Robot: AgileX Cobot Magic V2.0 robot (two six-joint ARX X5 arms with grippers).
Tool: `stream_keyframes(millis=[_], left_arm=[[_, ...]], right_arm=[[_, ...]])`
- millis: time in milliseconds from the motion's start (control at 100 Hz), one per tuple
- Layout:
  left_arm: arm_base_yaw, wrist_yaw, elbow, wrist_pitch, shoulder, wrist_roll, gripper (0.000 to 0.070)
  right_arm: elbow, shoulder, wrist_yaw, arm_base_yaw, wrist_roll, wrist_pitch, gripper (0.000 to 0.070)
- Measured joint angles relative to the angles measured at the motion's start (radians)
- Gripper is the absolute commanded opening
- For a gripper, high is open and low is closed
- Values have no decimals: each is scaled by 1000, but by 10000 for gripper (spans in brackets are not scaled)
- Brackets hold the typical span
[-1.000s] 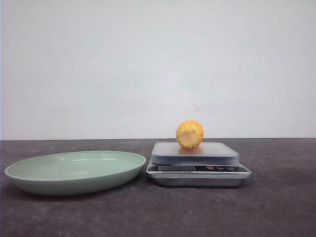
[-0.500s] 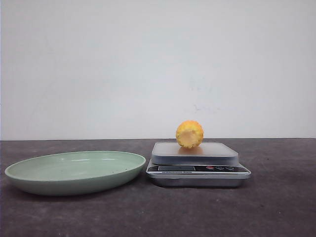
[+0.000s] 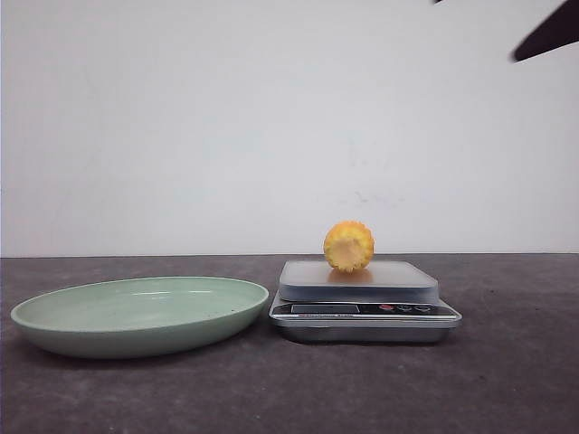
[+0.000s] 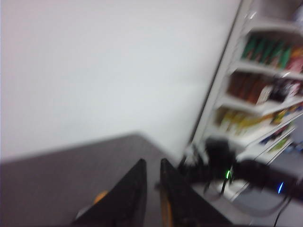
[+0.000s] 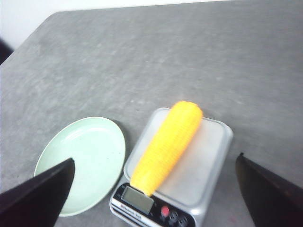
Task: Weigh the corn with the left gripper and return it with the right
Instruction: 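Withdraw the left gripper upward away from the scale, then lower the right gripper onto the corn on the scale and close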
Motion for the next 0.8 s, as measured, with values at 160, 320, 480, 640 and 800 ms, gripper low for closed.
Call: stream_keyframes(millis=[160, 320, 480, 640, 800], left_arm=[[0, -138, -392, 0, -221, -26, 10], [0, -214, -672, 0, -406, -76, 10], [0, -220, -808, 0, -484, -117, 10], [0, -230, -823, 0, -486, -125, 10], [0, -254, -823, 0, -487, -122, 10]], right_arm=[[0, 162, 50, 59, 41, 136, 676], [13, 333, 53, 86, 134, 250, 571], [124, 507, 81, 110, 201, 181, 571], [289, 633, 188, 146, 198, 50, 571], [417, 735, 276, 167, 179, -66, 571]])
